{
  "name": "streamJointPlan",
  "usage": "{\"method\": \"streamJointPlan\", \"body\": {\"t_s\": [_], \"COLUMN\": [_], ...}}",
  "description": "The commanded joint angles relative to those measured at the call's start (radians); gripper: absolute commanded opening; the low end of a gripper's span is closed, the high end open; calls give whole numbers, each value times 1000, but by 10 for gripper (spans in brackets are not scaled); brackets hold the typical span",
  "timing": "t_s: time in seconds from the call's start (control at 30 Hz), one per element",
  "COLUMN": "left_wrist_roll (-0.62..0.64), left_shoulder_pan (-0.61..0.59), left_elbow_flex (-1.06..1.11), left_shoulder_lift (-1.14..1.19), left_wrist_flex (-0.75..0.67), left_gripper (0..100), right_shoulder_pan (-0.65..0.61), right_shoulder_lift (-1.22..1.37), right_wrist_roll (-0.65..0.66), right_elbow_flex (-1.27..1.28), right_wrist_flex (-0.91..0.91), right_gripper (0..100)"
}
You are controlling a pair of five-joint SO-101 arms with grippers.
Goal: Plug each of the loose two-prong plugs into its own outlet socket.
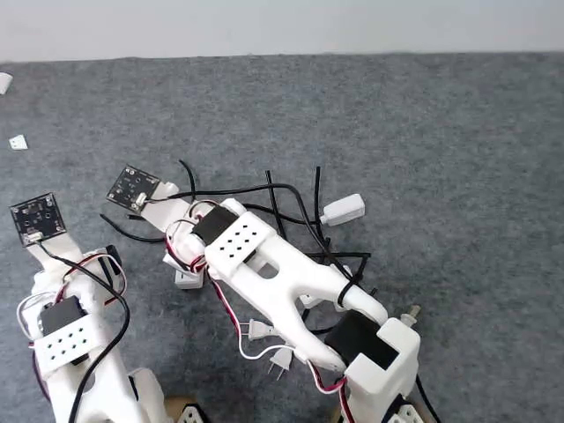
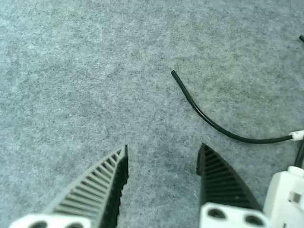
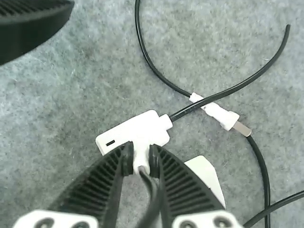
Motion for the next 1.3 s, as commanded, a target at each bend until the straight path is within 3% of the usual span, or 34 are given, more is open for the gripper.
{"method": "streamJointPlan", "body": {"t_s": [0.0, 0.27, 0.9, 1.27], "left_wrist_roll": [8, 8, 9, -2], "left_shoulder_pan": [3, 2, 14, 28], "left_elbow_flex": [-35, -35, -35, -288], "left_shoulder_lift": [-9, -9, -2, 448], "left_wrist_flex": [-21, -21, -28, 11], "left_gripper": [221, 221, 221, 221], "right_shoulder_pan": [-2, -4, -8, -19], "right_shoulder_lift": [53, 88, -53, -91], "right_wrist_roll": [15, 44, 64, 35], "right_elbow_flex": [-3, -41, -183, -172], "right_wrist_flex": [27, -1, 165, 189], "right_gripper": [9, 9, 9, 9]}}
